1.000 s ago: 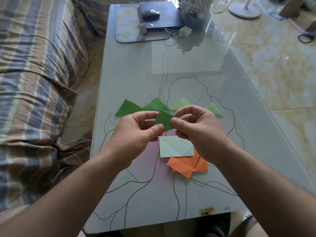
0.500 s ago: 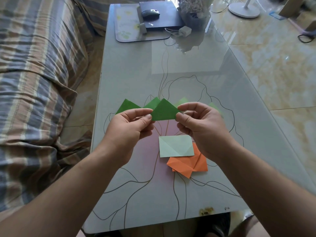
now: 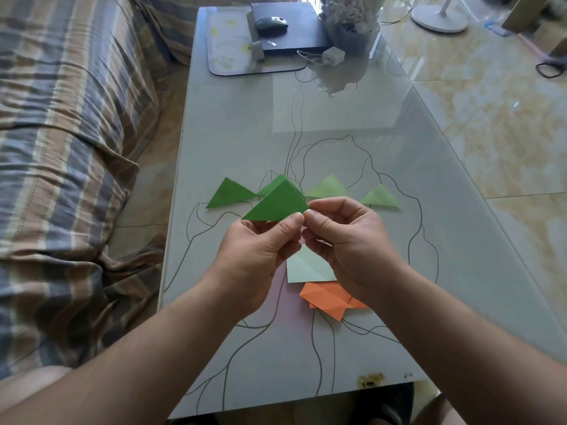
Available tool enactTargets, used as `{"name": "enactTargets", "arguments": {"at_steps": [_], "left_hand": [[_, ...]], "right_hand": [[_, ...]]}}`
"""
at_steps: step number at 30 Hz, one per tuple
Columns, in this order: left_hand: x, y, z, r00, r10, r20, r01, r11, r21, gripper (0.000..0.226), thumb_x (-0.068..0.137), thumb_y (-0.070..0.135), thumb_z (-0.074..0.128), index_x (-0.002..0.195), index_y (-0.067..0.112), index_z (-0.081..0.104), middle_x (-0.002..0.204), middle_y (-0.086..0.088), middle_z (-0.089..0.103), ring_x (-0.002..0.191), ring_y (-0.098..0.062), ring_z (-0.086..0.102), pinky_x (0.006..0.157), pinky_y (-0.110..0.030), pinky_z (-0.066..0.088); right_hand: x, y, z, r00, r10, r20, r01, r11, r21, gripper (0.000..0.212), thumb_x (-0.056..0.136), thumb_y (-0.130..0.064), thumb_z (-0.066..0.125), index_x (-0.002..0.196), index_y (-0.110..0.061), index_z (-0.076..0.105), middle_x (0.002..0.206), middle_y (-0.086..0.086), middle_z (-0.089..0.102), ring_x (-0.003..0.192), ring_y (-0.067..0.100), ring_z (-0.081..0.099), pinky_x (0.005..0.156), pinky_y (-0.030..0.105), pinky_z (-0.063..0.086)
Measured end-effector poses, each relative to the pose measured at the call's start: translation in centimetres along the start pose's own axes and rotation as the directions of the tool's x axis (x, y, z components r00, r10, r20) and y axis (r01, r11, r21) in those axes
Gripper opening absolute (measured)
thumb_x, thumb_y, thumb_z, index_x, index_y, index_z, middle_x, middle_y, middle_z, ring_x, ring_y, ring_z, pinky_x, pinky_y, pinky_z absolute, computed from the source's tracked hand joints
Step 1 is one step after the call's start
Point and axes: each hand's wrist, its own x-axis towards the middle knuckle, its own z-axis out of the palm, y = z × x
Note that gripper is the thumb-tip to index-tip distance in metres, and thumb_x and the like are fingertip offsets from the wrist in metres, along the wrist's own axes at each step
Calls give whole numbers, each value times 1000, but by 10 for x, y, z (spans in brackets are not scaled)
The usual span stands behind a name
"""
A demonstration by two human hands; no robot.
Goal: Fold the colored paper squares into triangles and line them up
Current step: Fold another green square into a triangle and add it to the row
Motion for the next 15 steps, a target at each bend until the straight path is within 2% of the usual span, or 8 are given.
{"name": "enactTargets", "arguments": {"at_steps": [3, 7, 15], "left_hand": [[1, 0, -1, 1000, 19, -20, -18, 999, 44, 8, 89, 8, 72, 95, 11, 77, 82, -5, 71, 73, -12, 67, 73, -25, 57], [0, 3, 0, 999, 21, -46, -19, 998, 55, 9, 91, 6, 71, 88, 13, 75, 77, -3, 67, 69, -12, 63, 72, -27, 56], [-2, 7, -2, 997, 52, -48, -49, 997, 60, 10, 90, 4, 72, 87, 14, 74, 75, -3, 65, 68, -14, 64, 67, -26, 59]], "right_hand": [[-2, 1, 2, 1000, 19, 8, -19, 1000, 4, 14, 89, 2, 72, 89, -11, 67, 71, 5, 67, 63, 19, 65, 72, 33, 57], [-3, -1, 2, 998, 51, 36, -52, 999, 13, 19, 92, 5, 68, 96, -13, 65, 68, 1, 62, 61, 15, 61, 71, 31, 53], [-2, -2, 2, 1000, 7, 0, -7, 998, -59, 26, 87, 9, 72, 101, -11, 64, 68, 3, 61, 61, 18, 55, 67, 32, 48]]}}
